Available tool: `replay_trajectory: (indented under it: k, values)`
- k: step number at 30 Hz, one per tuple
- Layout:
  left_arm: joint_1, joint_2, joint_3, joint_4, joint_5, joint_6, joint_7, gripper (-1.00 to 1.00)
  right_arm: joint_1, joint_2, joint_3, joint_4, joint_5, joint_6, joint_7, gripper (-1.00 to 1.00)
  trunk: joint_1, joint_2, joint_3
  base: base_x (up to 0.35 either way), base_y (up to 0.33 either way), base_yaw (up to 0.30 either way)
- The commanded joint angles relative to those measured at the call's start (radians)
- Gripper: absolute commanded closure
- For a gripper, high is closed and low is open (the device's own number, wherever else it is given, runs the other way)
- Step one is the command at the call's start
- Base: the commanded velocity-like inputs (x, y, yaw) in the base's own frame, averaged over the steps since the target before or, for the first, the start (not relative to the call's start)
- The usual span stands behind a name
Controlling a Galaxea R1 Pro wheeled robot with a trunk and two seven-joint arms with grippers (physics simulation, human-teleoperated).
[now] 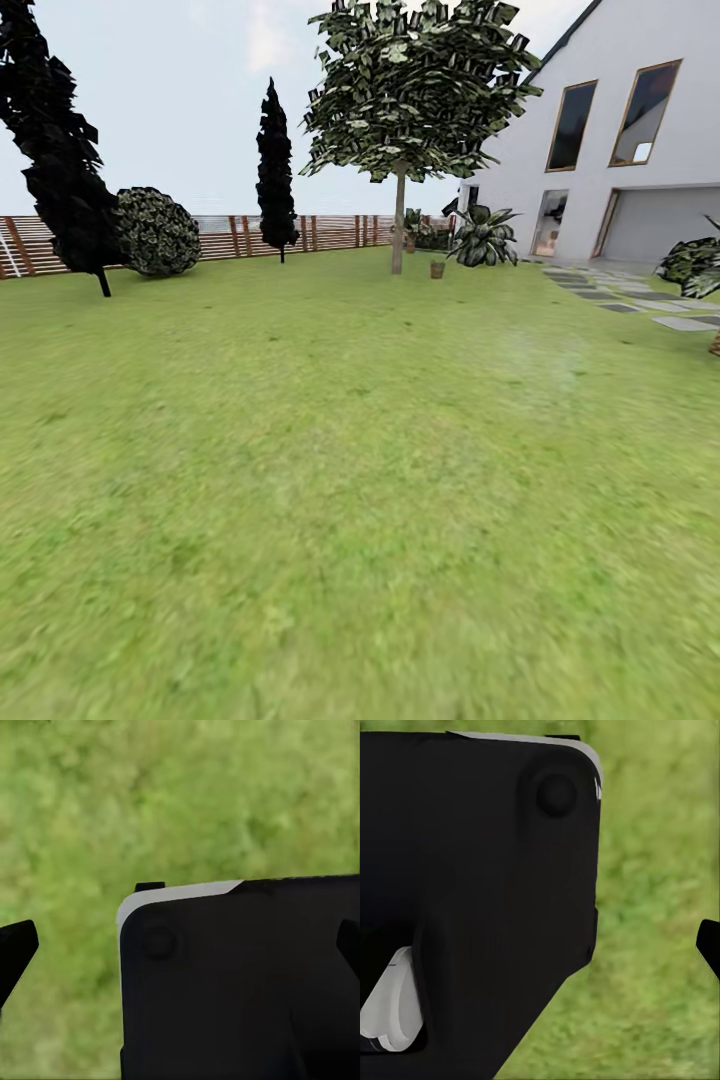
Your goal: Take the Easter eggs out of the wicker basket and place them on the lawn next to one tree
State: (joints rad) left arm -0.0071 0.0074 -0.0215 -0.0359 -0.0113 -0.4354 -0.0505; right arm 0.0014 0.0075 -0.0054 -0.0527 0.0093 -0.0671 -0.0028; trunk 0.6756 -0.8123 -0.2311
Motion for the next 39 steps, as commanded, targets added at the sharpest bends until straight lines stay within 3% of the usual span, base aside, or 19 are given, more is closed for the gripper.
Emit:
replay_trajectory:
  k: [1, 39]
  values:
    - [-0.001, 0.000, -0.001, 0.001, -0.001, -0.003, -0.002, -1.00, 0.000, 0.000, -0.001, -0.001, 0.001, -0.002, 0.000, -1.00, 0.001, -0.001, -0.001, 0.232, 0.000, 0.000]
    - [-0.001, 0.000, -0.002, 0.000, 0.000, -0.003, -0.002, -1.00, 0.000, 0.000, -0.001, -0.001, 0.001, -0.002, 0.000, -1.00, 0.001, -0.001, -0.001, 0.213, 0.000, 0.000]
